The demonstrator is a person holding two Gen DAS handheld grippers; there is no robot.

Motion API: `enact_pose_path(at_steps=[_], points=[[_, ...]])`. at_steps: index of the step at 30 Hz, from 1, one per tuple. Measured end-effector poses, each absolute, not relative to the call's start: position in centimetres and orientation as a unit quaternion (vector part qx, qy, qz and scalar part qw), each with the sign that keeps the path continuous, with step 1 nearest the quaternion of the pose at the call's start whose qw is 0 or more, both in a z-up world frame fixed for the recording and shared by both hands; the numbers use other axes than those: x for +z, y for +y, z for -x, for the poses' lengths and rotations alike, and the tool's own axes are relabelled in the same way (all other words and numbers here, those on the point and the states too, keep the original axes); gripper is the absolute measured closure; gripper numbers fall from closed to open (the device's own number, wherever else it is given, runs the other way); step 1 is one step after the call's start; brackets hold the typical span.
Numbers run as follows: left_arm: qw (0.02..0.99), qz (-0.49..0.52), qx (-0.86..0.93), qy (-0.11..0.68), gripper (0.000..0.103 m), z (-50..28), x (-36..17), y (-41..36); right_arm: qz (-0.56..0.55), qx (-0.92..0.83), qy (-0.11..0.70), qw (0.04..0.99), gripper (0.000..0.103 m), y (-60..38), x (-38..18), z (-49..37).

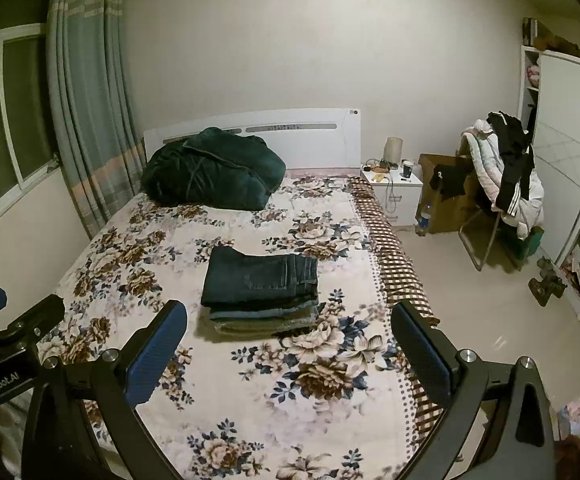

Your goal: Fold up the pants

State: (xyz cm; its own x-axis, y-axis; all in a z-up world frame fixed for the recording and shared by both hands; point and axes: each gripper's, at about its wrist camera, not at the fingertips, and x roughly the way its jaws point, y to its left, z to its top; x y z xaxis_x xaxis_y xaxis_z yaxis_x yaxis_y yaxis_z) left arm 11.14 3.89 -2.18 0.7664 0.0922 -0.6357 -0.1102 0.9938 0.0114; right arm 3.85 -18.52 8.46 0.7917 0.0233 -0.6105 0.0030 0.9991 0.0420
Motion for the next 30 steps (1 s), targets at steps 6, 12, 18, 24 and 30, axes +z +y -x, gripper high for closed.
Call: enact_pose_path(at_steps=[6, 12, 18, 24, 30], points=[[0.939, 0.013, 0.054, 0.339, 0.0, -11.09, -2.25, 3.75, -0.021, 0.006, 0.323, 0.946, 0.0, -18.57, 8.32, -3.86], [0.939, 0.014, 0.054, 0.339, 0.0, -11.0, -2.28, 3.64, -0.02, 0.009, 0.325, 0.946, 0.0, -18.64, 8.38, -3.73], [0.939, 0.014, 0.053, 0.341, 0.0, -10.95, -2.34, 3.48, -0.013, 0.01, 0.328, 0.945, 0.0, -18.77, 8.2, -3.75], [0.939, 0.014, 0.053, 0.341, 0.0, -10.8, -2.36, 3.19, -0.01, 0.011, 0.33, 0.944, 0.0, -19.02, 7.81, -3.58], [0.938, 0.015, 0.051, 0.342, 0.0, -10.8, -2.39, 3.26, -0.008, 0.012, 0.329, 0.944, 0.0, -19.11, 7.65, -3.5]])
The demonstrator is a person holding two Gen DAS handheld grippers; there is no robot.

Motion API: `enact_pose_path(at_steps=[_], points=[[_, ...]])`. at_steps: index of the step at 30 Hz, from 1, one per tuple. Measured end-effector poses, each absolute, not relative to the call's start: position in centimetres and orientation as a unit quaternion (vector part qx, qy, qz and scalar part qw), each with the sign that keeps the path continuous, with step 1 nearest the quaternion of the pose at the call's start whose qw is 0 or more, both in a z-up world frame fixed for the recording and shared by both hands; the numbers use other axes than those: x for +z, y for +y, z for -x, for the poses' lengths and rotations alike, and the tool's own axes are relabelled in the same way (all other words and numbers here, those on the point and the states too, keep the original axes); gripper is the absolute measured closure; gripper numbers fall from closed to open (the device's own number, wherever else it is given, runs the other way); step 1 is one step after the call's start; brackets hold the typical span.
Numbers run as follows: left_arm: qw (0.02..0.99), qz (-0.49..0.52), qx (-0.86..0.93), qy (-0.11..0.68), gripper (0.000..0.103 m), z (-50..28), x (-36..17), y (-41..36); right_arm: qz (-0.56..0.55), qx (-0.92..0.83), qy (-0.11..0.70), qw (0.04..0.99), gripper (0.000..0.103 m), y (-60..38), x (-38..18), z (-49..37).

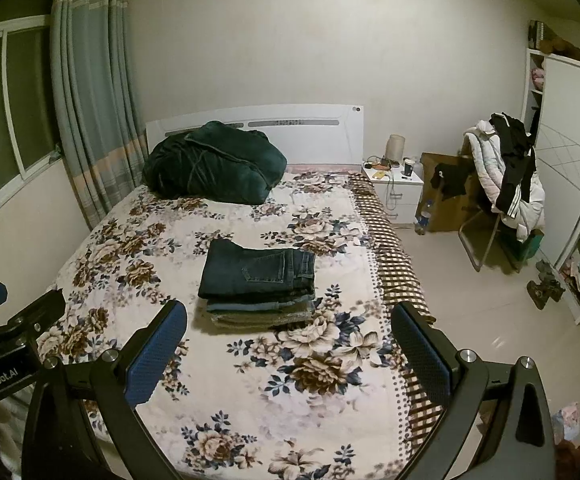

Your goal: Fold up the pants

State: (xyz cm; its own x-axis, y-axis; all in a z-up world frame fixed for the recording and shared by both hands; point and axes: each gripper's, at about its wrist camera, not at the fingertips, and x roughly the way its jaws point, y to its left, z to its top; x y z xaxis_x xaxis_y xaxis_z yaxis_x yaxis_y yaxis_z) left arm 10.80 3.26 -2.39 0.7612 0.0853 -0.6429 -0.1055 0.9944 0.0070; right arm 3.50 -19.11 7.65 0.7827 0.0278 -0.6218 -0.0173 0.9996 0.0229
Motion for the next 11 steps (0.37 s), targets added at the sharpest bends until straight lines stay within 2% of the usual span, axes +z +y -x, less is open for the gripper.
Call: enact_pose_path(at_steps=[11], points=[[0.94, 0.015, 0.053, 0.337, 0.0, -10.74, -2.31, 3.19, -0.008, 0.011, 0.329, 0.944, 0.0, -19.1, 7.49, -3.34]])
